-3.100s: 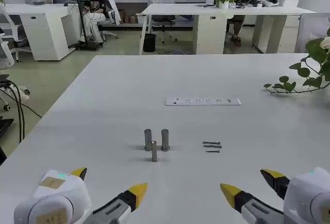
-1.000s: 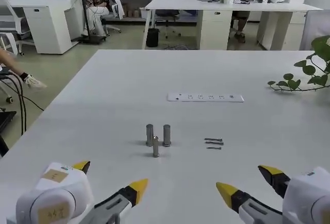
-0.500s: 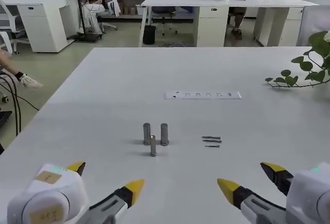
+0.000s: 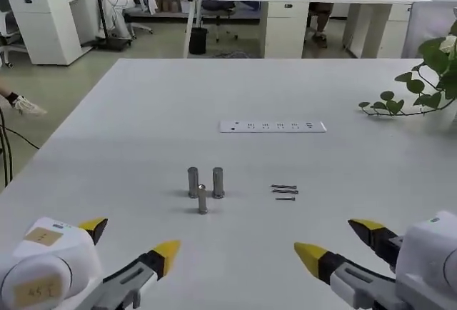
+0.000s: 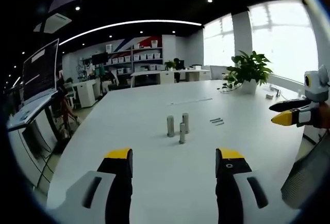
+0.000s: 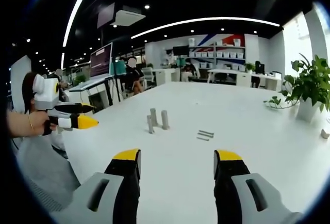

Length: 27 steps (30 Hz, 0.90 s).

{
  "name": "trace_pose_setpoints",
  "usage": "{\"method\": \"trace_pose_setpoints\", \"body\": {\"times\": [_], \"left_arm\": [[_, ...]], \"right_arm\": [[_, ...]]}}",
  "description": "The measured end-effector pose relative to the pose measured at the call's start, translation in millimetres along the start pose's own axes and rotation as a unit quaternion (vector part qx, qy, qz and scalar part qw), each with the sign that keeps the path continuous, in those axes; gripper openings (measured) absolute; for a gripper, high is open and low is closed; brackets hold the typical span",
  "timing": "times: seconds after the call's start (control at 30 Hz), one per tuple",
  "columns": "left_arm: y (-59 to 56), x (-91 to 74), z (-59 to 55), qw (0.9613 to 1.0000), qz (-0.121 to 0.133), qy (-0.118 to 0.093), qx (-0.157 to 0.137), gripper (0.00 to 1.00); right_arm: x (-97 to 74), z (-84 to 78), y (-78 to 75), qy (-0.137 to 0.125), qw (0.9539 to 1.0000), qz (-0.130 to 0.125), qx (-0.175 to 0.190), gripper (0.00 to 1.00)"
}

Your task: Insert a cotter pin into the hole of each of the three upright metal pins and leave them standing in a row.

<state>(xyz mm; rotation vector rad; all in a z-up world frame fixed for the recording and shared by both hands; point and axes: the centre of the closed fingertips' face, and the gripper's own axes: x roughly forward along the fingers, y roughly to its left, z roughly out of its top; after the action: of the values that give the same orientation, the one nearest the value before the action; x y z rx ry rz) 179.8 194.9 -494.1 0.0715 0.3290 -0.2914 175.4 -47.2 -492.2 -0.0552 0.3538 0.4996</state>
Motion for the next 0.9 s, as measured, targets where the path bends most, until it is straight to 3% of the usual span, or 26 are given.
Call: {"method": "trace_pose_setpoints", "body": {"times": [0.1,0.33,0.63,0.77,0.9], "left_arm": [[-3.0,9.2,0.7,0.9998,-0.016,0.013,0.004,0.60],[-8.7,39.2,12.5,0.9987,-0.046,0.002,0.020,0.54],[-7.3,81.5,3.3,0.9967,-0.072,0.022,0.032,0.45],[-9.0,95.2,-2.4,0.9960,-0.084,0.029,0.015,0.40],[-12.1,111.8,-7.4,0.9944,-0.098,0.034,0.020,0.37]], "right_arm": [[2.3,0.7,-0.4,0.004,1.0000,0.006,0.000,0.53],[10.4,5.2,0.4,0.009,0.9997,0.019,-0.009,0.51],[21.9,14.0,3.2,0.009,0.9990,0.040,-0.015,0.49],[29.5,8.5,2.1,0.018,0.9985,0.048,-0.016,0.49],[35.7,3.6,-0.2,0.027,0.9980,0.053,-0.018,0.49]]}}
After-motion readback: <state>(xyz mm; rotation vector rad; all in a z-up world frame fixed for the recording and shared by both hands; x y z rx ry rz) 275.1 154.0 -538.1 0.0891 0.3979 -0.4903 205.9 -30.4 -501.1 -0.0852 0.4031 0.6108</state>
